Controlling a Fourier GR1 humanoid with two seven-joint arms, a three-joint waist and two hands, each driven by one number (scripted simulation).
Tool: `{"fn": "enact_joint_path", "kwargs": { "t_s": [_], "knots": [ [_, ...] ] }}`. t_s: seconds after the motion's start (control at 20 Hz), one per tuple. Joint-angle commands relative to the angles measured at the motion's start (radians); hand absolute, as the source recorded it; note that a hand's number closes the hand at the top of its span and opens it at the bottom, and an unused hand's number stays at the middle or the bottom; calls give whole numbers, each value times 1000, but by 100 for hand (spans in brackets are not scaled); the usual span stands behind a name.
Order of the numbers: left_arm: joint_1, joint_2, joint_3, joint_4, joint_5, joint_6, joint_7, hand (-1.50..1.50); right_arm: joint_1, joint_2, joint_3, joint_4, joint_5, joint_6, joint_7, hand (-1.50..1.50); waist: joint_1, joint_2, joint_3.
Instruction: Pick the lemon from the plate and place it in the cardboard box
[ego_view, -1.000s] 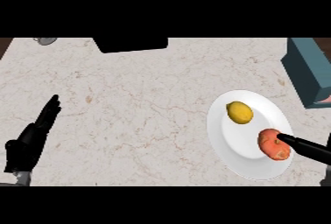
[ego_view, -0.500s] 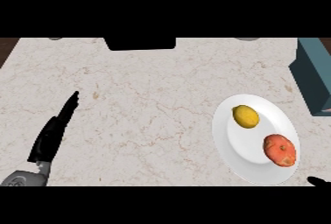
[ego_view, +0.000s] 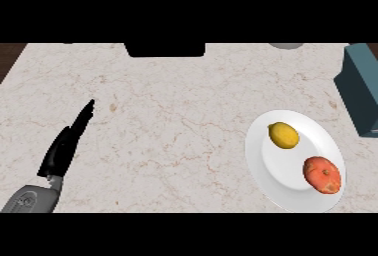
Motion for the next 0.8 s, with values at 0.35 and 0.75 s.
{"fn": "enact_joint_path", "kwargs": {
  "t_s": [0.35, 0.75],
  "knots": [
    [-61, -54, 20, 45, -38, -34, 8, 0, 15, 27, 83, -301, 302, -46, 505, -150, 11, 1, 0],
    [-40, -75, 72, 87, -85, -59, -58, 0, -121, 120, 183, -276, 459, 37, 681, -150, 13, 1, 1]
  ]
}}
